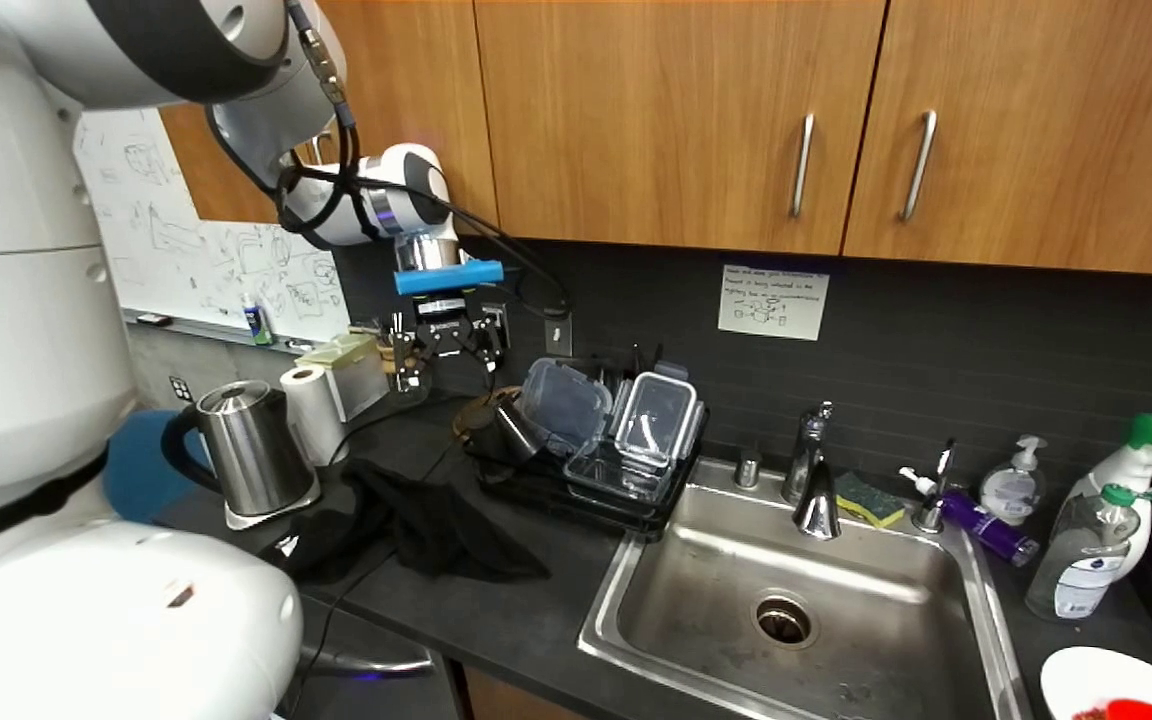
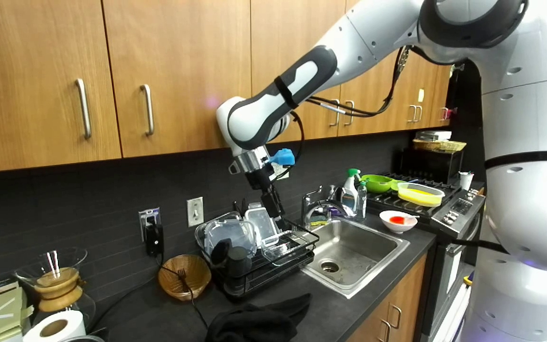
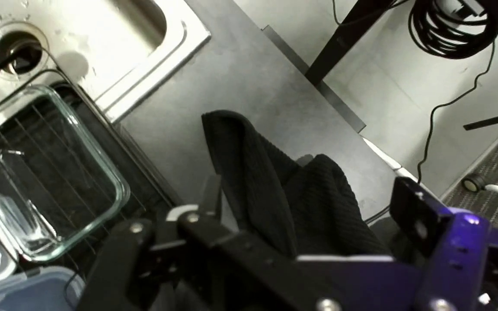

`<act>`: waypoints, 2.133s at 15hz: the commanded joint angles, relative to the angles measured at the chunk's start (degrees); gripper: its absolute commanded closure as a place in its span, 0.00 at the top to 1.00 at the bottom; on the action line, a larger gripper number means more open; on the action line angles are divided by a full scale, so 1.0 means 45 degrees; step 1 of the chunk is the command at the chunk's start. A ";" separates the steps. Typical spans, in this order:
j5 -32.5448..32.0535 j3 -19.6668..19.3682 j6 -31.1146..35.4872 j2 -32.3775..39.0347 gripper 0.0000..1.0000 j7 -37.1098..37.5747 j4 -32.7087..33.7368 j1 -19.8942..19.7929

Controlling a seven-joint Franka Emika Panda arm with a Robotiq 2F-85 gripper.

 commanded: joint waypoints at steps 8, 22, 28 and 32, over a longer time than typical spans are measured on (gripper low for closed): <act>0.0020 -0.0062 -0.0308 -0.0020 1.00 0.0021 0.0035 -0.0248; 0.0020 -0.0063 -0.0327 -0.0023 1.00 0.0021 0.0035 -0.0250; -0.0184 -0.0073 -0.0292 0.0330 1.00 -0.0023 0.0245 -0.0226; -0.0214 0.0068 -0.0146 0.1304 1.00 -0.0624 0.0962 -0.0158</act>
